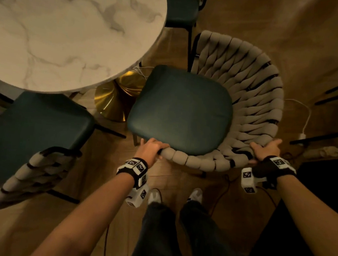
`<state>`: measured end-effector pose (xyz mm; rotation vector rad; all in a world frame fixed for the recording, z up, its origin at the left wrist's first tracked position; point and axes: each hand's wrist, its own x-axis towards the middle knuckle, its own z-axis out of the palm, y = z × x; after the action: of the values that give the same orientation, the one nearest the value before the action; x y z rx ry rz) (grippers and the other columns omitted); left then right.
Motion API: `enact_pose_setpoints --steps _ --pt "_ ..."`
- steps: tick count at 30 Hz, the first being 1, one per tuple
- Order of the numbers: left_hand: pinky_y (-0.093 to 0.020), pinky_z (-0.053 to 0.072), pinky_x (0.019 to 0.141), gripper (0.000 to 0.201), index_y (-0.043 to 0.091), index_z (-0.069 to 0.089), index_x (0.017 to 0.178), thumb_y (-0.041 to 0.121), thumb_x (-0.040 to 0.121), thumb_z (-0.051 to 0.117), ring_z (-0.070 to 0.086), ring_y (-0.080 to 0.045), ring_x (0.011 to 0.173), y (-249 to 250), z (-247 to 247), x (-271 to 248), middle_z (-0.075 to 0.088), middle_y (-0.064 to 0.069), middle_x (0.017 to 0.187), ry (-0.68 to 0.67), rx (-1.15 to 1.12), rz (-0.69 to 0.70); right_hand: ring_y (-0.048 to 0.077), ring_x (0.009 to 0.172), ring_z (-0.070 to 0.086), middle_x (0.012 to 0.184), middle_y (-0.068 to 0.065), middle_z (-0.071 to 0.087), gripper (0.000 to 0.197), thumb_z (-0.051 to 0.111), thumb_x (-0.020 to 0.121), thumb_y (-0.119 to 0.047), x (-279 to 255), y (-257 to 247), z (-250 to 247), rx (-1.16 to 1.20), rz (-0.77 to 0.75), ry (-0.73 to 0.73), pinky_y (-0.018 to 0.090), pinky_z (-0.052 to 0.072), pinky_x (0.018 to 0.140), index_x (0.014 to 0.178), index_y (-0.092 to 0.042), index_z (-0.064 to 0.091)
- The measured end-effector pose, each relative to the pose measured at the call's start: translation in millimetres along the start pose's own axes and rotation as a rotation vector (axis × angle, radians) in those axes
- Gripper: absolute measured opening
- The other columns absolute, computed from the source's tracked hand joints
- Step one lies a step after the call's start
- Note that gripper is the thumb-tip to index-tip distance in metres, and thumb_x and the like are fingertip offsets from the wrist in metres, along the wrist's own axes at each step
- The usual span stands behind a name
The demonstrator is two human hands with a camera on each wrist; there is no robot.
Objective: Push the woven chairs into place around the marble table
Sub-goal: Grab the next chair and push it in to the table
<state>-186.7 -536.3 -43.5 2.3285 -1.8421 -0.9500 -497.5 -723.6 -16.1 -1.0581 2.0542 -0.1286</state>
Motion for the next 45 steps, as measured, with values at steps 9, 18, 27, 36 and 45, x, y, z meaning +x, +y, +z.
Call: enact_pose_setpoints --steps 9,18,27,36,45 --pt "-0.053 0.037 0.109 0.048 0.031 0.053 0.130 0.006 0.090 0.053 0.047 -0.033 0.124 -85.6 -54.4 -9.7 0.046 -0.011 0.132 -0.094 0.077 -0.011 0.050 0.115 0.051 0.144 0.022 0.032 0.074 0.065 0.087 -0.015 -74.6 5.3 74.8 0.241 0.116 -0.054 0.052 0.060 0.056 0.141 -0.025 0.015" --pt "-0.042 0.046 0.099 0.046 0.023 0.057 0.127 0.003 0.087 0.056 0.053 -0.033 0.114 -133.3 -64.8 -17.5 0.047 -0.014 0.130 -0.074 0.093 -0.035 0.050 0.106 0.057 0.136 0.026 0.039 0.057 0.064 0.087 -0.010 -119.0 7.2 118.4 0.318 0.101 -0.053 0.042 0.056 0.037 0.127 -0.020 0.026" --pt "-0.040 0.047 0.097 0.044 0.024 0.058 0.125 0.004 0.086 0.059 0.053 -0.033 0.114 -136.6 -65.3 -15.9 0.046 -0.015 0.134 -0.081 0.080 -0.061 0.049 0.106 0.057 0.133 0.026 0.042 0.047 0.065 0.086 -0.012 -121.3 7.6 116.6 0.348 0.076 -0.048 0.047 0.058 0.046 0.114 -0.021 0.028" --pt "-0.054 0.036 0.105 0.034 0.012 0.057 0.119 0.017 0.086 0.054 0.041 -0.032 0.124 -66.7 -56.1 -20.3 0.047 -0.012 0.126 -0.055 0.242 -0.117 0.045 0.095 0.063 0.128 0.020 0.045 0.049 0.070 0.082 -0.016 -112.2 24.2 100.6 0.416 -0.003 -0.194 0.039 0.057 0.038 0.105 -0.027 0.028" --pt "-0.047 0.043 0.101 0.033 0.013 0.060 0.113 0.010 0.081 0.053 0.034 -0.032 0.127 78.3 -28.1 2.0 0.039 -0.012 0.134 -0.012 -0.006 0.092 0.024 0.098 0.059 0.114 0.010 0.064 0.030 0.069 0.083 -0.029 -81.6 69.9 18.2 -0.151 -0.277 -0.207 0.028 0.046 0.079 0.108 -0.014 0.063"
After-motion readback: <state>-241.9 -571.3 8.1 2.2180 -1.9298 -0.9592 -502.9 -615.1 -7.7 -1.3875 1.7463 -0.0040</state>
